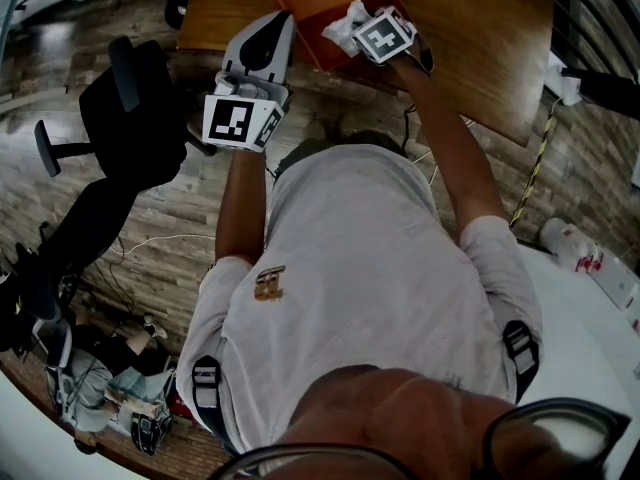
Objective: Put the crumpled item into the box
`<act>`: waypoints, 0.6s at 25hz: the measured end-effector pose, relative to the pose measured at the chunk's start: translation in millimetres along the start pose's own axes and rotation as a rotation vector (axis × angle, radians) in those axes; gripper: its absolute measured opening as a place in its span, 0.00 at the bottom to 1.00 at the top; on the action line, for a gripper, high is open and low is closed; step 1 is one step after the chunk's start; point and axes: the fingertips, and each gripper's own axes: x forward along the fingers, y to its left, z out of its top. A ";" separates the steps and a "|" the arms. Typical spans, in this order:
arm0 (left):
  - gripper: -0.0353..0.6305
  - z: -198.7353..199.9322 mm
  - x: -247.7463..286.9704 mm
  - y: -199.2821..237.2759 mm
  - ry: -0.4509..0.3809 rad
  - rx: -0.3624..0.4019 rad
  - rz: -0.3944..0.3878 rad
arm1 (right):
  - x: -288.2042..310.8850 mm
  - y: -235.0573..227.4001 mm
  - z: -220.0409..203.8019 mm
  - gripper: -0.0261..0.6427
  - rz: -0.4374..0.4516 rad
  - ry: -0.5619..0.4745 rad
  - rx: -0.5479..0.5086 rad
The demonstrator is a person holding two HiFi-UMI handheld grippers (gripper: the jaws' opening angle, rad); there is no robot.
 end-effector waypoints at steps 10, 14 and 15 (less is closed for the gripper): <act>0.08 -5.5 -2.1 0.1 0.018 -0.001 0.000 | 6.8 -9.9 -6.7 0.31 -0.068 0.047 -0.084; 0.08 -7.8 -4.4 0.4 0.026 -0.001 0.002 | 8.6 -11.5 -4.6 0.33 -0.103 0.054 -0.140; 0.08 -8.4 -4.9 0.5 0.028 -0.001 0.003 | 8.3 -11.4 -3.4 0.33 -0.107 0.050 -0.148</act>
